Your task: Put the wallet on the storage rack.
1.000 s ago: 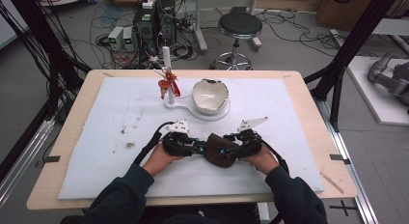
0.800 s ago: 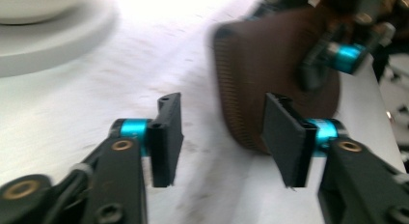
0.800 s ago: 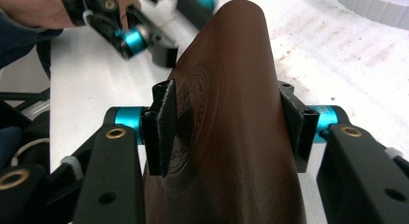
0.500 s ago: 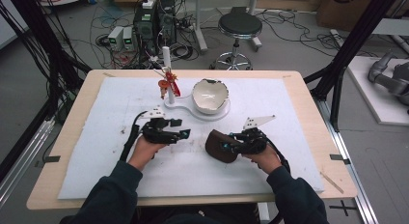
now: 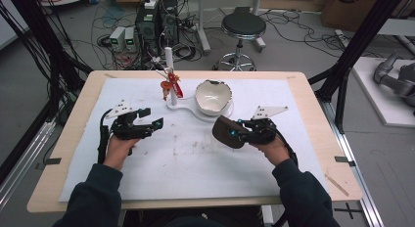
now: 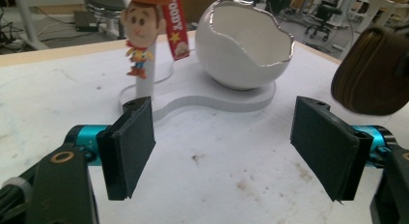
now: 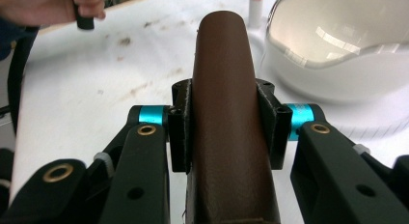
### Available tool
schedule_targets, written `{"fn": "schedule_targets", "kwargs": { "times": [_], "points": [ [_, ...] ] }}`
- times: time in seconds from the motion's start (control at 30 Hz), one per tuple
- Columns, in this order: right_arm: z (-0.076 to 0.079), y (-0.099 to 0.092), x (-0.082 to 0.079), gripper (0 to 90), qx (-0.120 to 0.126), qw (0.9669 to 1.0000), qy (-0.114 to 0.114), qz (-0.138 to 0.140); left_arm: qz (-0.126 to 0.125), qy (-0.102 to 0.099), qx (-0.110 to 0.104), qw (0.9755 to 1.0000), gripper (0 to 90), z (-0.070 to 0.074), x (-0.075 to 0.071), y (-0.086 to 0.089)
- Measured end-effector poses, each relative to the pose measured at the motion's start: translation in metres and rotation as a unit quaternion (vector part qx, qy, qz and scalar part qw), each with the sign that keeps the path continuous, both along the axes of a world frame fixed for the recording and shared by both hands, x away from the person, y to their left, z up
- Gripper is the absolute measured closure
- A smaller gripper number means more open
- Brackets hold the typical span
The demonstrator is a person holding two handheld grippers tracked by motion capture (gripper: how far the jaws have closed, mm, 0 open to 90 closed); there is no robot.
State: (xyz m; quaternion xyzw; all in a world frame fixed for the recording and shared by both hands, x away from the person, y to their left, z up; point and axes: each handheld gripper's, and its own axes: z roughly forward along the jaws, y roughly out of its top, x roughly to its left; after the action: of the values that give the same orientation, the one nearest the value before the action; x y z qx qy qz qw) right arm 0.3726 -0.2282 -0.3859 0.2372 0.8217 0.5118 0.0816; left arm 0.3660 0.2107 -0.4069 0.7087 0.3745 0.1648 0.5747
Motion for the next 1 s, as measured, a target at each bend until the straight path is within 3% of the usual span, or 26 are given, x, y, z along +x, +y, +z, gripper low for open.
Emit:
{"fn": "schedule_targets", "kwargs": {
  "times": [0.43, 0.63, 0.87, 0.93, 1.0],
  "points": [
    [0.042, 0.023, 0.048, 63.8, 0.003, 0.9992, -0.04, 0.003, 0.017, 0.01, -0.002, 0.9998, 23.6, -0.005, 0.003, 0.01],
    [0.059, 0.036, 0.073, 63.8, -0.011, 0.9981, -0.061, 0.006, 0.022, 0.007, -0.006, 0.9997, 23.6, -0.006, 0.004, 0.011],
    [0.068, 0.047, 0.1, 63.7, -0.027, 0.9968, -0.074, 0.011, 0.034, 0.004, -0.01, 0.9994, 20.7, -0.004, 0.004, 0.016],
    [0.067, 0.049, 0.106, 63.7, -0.036, 0.9948, -0.095, 0.012, 0.035, 0.005, -0.008, 0.9994, 20.7, -0.004, 0.004, 0.018],
    [0.065, 0.05, 0.112, 63.7, -0.039, 0.994, -0.102, 0.011, 0.036, 0.004, -0.009, 0.9993, 20.7, -0.005, 0.004, 0.018]
  ]
}}
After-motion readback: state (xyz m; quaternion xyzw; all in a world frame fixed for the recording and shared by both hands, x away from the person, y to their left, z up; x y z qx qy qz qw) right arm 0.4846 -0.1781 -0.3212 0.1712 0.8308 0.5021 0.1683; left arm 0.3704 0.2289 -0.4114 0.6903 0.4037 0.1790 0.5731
